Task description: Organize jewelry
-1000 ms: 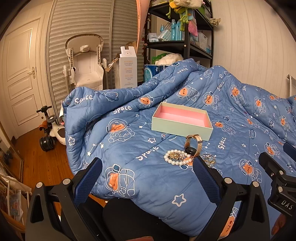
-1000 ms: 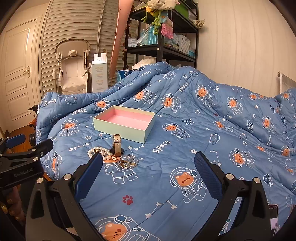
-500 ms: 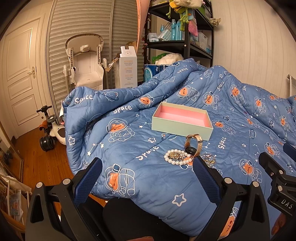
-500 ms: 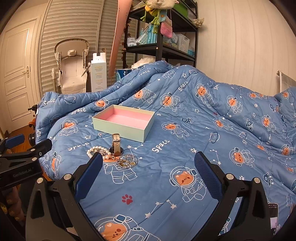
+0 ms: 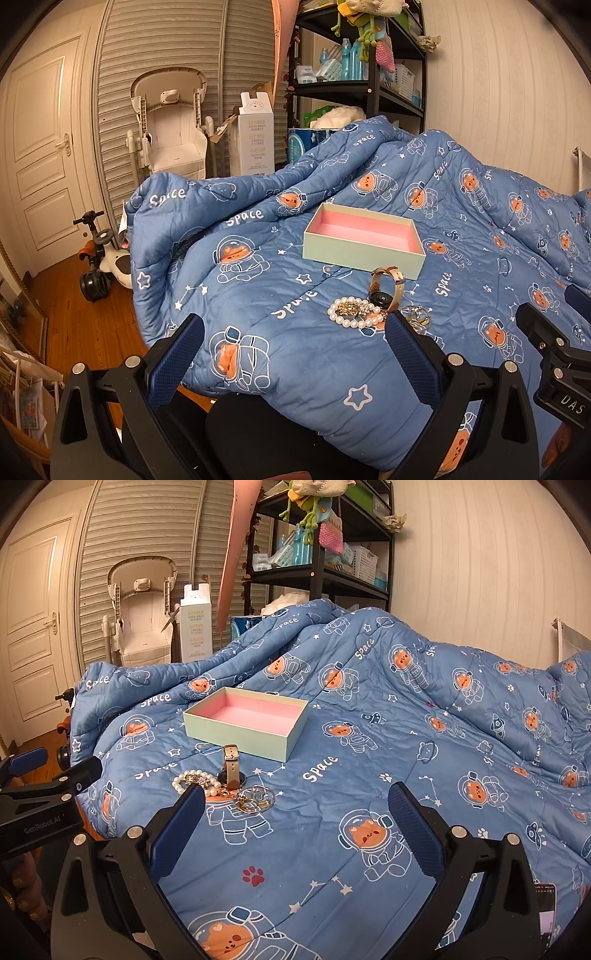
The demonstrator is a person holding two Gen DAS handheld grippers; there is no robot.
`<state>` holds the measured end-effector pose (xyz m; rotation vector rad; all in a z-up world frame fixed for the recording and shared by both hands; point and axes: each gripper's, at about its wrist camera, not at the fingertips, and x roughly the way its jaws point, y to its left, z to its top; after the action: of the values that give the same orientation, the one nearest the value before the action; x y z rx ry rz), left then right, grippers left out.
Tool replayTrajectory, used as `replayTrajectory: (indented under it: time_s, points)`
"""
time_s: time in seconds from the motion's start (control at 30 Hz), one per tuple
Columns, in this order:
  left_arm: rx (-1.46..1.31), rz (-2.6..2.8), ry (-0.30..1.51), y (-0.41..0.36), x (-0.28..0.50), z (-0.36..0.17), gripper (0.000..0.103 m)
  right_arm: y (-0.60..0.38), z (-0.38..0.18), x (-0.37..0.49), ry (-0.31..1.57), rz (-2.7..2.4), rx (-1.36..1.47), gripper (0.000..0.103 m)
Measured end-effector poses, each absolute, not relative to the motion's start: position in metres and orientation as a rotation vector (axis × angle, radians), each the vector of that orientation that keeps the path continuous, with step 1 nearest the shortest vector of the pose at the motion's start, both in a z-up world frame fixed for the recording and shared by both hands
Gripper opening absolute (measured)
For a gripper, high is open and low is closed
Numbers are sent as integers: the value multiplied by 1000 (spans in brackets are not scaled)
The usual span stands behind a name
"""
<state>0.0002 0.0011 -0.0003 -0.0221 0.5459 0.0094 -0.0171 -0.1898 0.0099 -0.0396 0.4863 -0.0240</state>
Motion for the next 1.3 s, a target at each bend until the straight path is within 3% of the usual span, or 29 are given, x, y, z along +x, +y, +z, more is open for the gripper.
replayTrajectory:
  time_s: [1.3]
  points:
    - [-16, -2, 554, -5, 0, -2, 96, -193, 7, -17, 500, -31, -34, 98]
